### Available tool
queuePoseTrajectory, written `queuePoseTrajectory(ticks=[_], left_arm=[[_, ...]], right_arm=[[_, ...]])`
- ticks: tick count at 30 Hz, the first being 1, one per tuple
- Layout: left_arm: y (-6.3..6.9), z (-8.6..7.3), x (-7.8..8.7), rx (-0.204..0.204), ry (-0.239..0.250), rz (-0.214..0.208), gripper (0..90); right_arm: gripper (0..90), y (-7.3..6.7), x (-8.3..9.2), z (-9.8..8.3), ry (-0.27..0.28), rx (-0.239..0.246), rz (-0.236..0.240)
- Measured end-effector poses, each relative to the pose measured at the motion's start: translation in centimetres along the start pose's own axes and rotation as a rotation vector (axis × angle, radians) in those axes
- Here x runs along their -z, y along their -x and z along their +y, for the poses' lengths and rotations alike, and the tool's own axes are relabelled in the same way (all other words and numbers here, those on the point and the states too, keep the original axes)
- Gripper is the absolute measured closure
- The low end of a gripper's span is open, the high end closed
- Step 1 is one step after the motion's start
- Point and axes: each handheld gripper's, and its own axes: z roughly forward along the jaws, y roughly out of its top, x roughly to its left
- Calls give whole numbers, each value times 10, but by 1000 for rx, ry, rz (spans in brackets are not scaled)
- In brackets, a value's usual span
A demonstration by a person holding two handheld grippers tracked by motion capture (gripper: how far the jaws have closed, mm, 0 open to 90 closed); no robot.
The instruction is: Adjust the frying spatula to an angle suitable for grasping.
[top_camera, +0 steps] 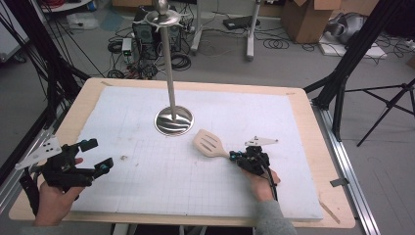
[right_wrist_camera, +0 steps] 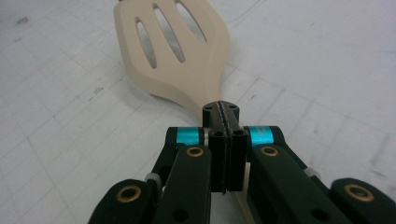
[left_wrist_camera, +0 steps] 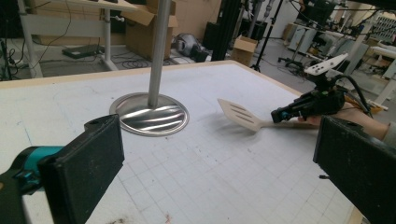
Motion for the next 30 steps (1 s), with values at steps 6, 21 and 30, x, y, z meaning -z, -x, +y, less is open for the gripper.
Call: queuePoseTrajectory(ticks=[6, 21, 30], left_arm=[[-2, 0, -1, 6, 0, 0, 21], [-2, 5, -14, 2, 7, -27, 21], [-3, 4, -19, 0, 0, -39, 21]], right_arm=[[900, 6, 28, -3, 43, -47, -22], [900, 13, 84, -59, 46, -63, -131], [900, 12, 86, -66, -4, 25, -138]])
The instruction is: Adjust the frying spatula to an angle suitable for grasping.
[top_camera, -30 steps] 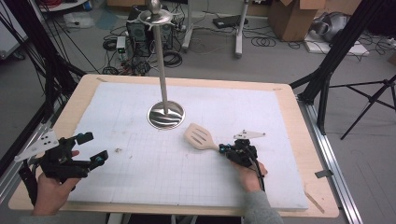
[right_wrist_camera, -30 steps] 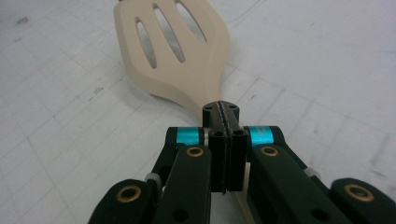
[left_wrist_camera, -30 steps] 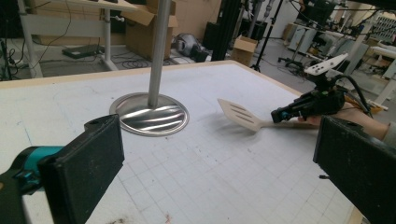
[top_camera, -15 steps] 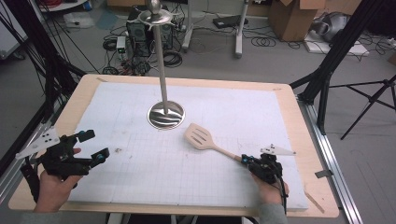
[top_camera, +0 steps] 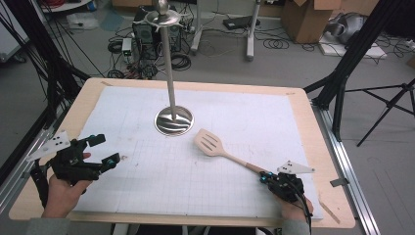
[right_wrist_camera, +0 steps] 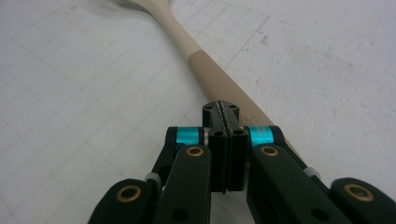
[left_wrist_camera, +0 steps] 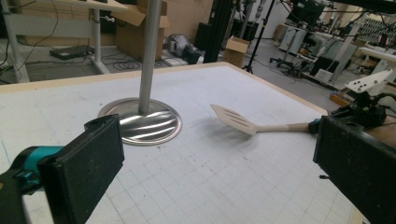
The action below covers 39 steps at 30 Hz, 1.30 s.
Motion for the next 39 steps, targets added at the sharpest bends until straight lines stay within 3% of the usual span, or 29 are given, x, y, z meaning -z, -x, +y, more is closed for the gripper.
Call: queuePoseTrajectory(ticks=[18, 39], left_arm=[[0, -4, 6, 1, -14, 27, 21], [-1, -9, 18, 6, -22, 55, 21]], right_arm=[[900, 17, -19, 16, 4, 44, -77], [900, 45, -44, 40, 2, 49, -83]])
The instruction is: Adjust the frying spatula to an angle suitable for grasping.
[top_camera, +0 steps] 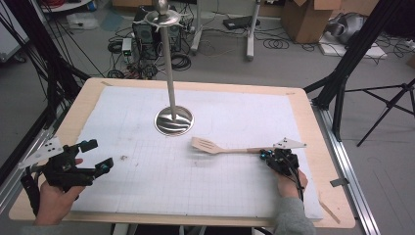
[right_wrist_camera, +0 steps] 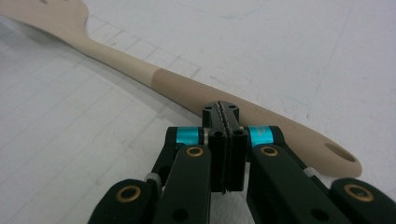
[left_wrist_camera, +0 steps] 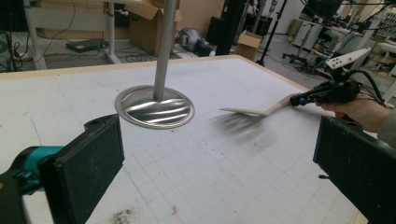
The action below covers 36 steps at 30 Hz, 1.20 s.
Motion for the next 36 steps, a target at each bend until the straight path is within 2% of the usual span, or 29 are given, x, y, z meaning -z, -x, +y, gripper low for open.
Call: queuePoseTrajectory(ticks=[7, 13, 14, 15, 16, 18, 19, 22, 25, 29, 36], left_arm=[[1, -2, 4, -1, -9, 10, 21], [1, -2, 11, 7, 5, 18, 21], [0, -2, 11, 5, 4, 19, 21], [0, -2, 12, 8, 6, 20, 21], [-1, -2, 13, 7, 5, 22, 21], [-1, -2, 13, 6, 5, 22, 21], [-1, -2, 13, 6, 5, 23, 21], [1, -2, 14, 6, 5, 22, 21], [1, -2, 15, 4, 7, 25, 21], [1, -3, 19, 5, 9, 31, 21], [-1, -4, 25, 9, 9, 42, 21]], right_arm=[[900, 4, -8, 7, -4, -6, -18], [900, 7, -13, 10, -3, -17, -14], [900, 7, -12, 11, -3, -17, -10], [900, 4, -11, 12, 29, -21, 21], [900, 4, -11, 12, 29, -21, 21], [900, 0, -9, 17, 53, -15, 42], [900, -6, -10, 24, 69, -8, 62], [900, -13, -14, 33, 67, 4, 80], [900, -28, -27, 44, 48, 12, 99], [900, -44, -46, 52, 32, 1, 99], [900, -57, -70, 61, -16, 12, 94]])
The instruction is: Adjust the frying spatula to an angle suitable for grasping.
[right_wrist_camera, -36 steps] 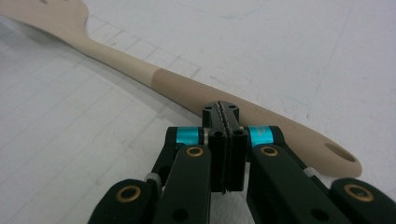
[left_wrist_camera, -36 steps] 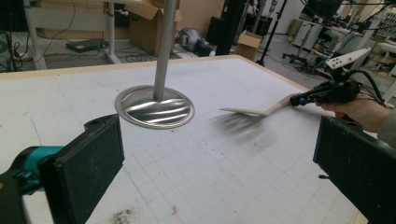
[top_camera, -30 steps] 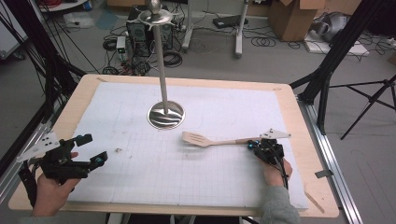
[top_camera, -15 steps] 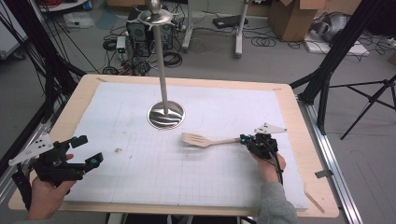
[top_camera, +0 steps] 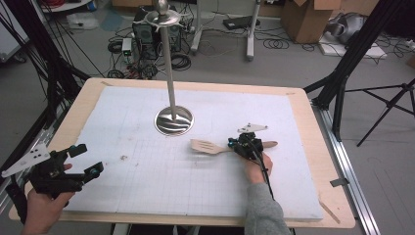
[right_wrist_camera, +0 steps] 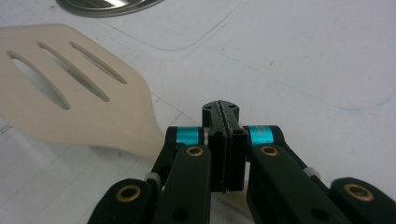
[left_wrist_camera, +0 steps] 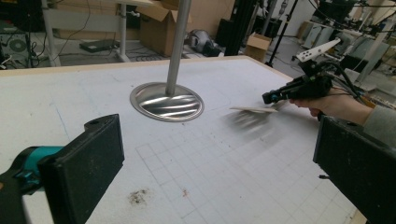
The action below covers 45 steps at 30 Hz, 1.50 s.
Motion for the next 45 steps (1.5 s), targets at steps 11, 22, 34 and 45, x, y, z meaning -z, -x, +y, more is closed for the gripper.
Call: queuePoseTrajectory(ticks=[11, 22, 34, 45], left_arm=[[0, -1, 1, -1, -6, 3, 21], [1, 0, -3, -4, -9, -6, 21], [1, 1, -10, -5, -9, -21, 21], [1, 3, -13, -8, -4, -27, 21]], right_arm=[[900, -2, -6, 2, -52, 25, -1], [900, -3, 3, -9, -2, -26, 50], [900, -9, 11, -15, -2, 6, 70], [900, -23, 27, -29, -3, 15, 89]])
